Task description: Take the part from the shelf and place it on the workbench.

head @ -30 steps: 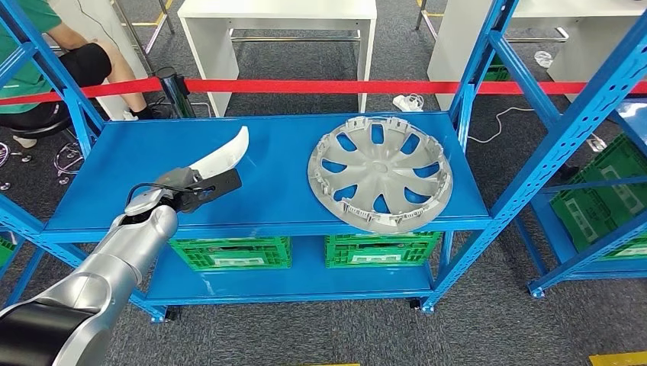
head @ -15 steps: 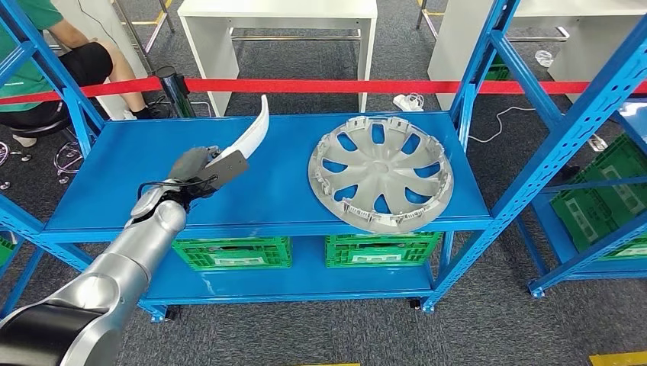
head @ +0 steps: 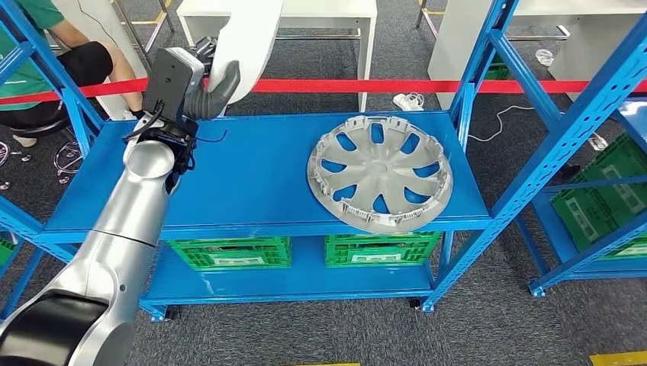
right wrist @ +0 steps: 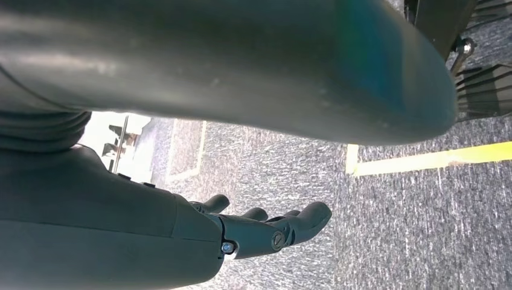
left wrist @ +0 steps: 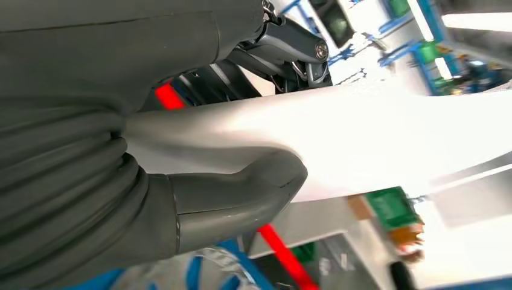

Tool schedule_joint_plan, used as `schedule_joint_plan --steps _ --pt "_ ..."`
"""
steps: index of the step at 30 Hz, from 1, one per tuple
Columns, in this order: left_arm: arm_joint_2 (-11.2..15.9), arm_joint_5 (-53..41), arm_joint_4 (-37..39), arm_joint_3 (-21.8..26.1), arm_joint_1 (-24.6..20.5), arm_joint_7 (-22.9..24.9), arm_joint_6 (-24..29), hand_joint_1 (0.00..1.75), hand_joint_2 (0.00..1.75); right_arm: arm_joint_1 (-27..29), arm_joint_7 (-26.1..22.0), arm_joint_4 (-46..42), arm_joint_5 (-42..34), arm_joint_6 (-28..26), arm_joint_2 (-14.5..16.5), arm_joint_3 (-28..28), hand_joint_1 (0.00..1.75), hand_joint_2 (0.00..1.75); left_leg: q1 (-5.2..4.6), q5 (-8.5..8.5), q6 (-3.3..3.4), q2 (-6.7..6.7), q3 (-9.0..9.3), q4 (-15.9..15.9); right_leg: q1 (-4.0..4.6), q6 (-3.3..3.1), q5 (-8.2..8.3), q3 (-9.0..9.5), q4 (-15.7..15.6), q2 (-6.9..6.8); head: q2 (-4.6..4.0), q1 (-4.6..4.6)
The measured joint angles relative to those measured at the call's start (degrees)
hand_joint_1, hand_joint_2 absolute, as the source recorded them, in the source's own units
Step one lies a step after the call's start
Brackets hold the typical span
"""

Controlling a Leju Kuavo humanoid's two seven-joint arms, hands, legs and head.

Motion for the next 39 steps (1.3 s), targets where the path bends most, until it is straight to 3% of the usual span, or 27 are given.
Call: schedule_joint_plan --steps 11,17,19,21,23,25,26,27,29,30,34,36,39 --pt "2.9 3.2 -9.3 -5.7 1.8 0.6 -1.5 1.75 1.75 0.0 0.0 0.0 0.7 0.8 0.0 -0.4 0.00 0.00 -0.24 -0.15 0.22 0.00 0.00 0.1 -0.39 0.21 -0.03 0.05 0.0 0.00 0.00 0.00" --pt "3.6 3.3 -9.5 -8.2 1.7 1.0 -1.5 1.75 1.75 0.0 0.0 0.0 0.8 0.8 0.2 -0.6 0.00 0.00 -0.67 -0.47 0.93 0.00 0.00 0.5 -0.77 0.89 -0.08 0.24 -0.1 0.01 0.00 0.00" --pt "3.7 3.3 -9.5 -8.8 1.6 0.9 -1.6 1.75 1.75 0.0 0.0 0.0 0.8 0.7 0.2 -0.7 0.00 0.00 -0.40 -0.06 1.41 0.14 0.19 0.0 -0.78 1.24 -0.44 0.17 0.2 0.04 0.00 0.01" --pt "3.7 3.3 -9.4 -9.4 1.3 0.7 -1.7 1.75 1.75 0.0 0.0 0.0 0.6 0.7 0.3 -0.7 0.00 0.00 -0.04 0.38 1.91 0.36 0.31 -0.6 -0.72 1.44 -2.87 -1.24 3.5 0.08 0.00 0.15" --pt "3.7 3.5 -9.2 -10.0 1.2 0.5 -2.1 1.75 1.75 0.0 0.0 0.0 0.3 0.6 0.3 -1.0 0.00 0.00 -0.02 0.47 2.08 0.47 0.17 -0.6 -0.78 1.64 -6.72 -4.50 10.9 0.08 0.00 0.33" --pt "3.6 3.7 -8.8 -10.7 1.2 0.5 -2.3 1.75 1.75 0.1 0.0 0.0 0.0 0.4 0.4 -1.4 0.00 0.00 0.05 0.51 2.01 0.54 -0.10 -0.4 -0.92 1.90 -8.20 -6.97 16.3 0.07 0.00 0.37" --pt "3.5 3.7 -8.6 -11.0 1.2 0.5 -2.4 1.75 1.75 0.1 0.0 0.0 -0.1 0.3 0.4 -1.6 0.00 0.00 0.15 0.54 1.90 0.56 -0.28 -0.2 -1.02 2.03 -7.30 -6.82 16.0 0.05 0.00 0.37" --pt "3.3 3.7 -8.5 -11.3 1.1 0.5 -2.4 1.75 1.75 0.1 0.0 0.0 -0.2 0.2 0.5 -1.7 0.00 0.00 0.31 0.56 1.72 0.56 -0.49 0.1 -1.18 2.18 -5.59 -5.61 13.6 0.03 0.00 0.37" --pt "3.1 3.8 -8.3 -11.7 1.0 0.4 -2.4 1.75 1.75 0.1 0.0 0.0 -0.4 0.0 0.6 -1.9 0.00 0.00 0.54 0.55 1.00 0.50 -1.11 0.8 -1.40 2.44 -2.31 -1.85 6.4 0.04 0.00 0.42" --pt "3.0 3.8 -8.3 -11.8 0.9 0.4 -2.5 1.75 1.75 0.1 0.0 0.0 -0.5 0.0 0.8 -2.0 0.00 0.00 0.51 0.58 0.55 0.43 -1.41 1.2 -1.39 2.26 -1.39 -0.78 4.0 0.19 0.00 0.45" --pt "2.9 3.9 -8.1 -12.4 0.7 0.1 -2.7 1.75 1.75 0.1 -0.1 0.0 -0.7 0.0 1.2 -2.5 0.00 0.00 0.39 1.10 -1.08 0.24 -2.16 1.6 -1.36 0.22 -0.93 -1.26 2.8 0.58 0.00 0.44" --pt "2.9 4.0 -8.0 -12.6 0.7 0.0 -2.7 1.75 1.75 0.1 -0.1 0.0 -0.7 0.0 1.4 -2.8 0.00 0.00 0.58 -1.28 -1.67 0.35 -3.14 3.7 -1.32 -0.76 -0.08 -2.03 2.7 0.49 0.00 0.37" --pt "3.0 4.0 -8.0 -12.8 0.8 -0.1 -2.8 1.75 1.75 0.2 0.0 0.0 -0.6 -0.1 1.4 -3.1 0.00 0.00 0.63 -8.51 -2.07 0.45 -6.03 13.6 -1.05 -1.43 1.25 -3.57 2.6 0.36 0.00 0.25"
